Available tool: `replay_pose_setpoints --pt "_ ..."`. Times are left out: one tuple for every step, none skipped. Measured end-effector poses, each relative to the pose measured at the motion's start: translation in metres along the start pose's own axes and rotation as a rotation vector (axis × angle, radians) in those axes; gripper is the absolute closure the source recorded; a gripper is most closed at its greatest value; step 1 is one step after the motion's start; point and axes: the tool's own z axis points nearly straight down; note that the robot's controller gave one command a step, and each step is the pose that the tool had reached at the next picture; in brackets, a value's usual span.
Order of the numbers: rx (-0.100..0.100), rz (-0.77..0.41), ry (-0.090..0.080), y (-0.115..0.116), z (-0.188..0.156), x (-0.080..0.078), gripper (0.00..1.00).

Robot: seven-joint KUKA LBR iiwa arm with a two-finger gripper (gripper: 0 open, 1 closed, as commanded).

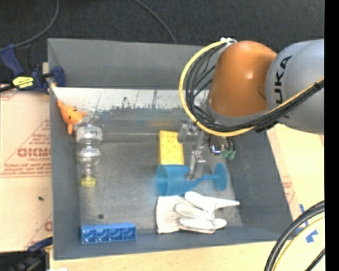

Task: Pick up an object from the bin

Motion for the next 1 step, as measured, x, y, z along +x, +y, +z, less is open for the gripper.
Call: replay_pose_setpoints --pt "0.0 0.0 -0.009 0.0001 -0.0049 -0.0014 0.0"
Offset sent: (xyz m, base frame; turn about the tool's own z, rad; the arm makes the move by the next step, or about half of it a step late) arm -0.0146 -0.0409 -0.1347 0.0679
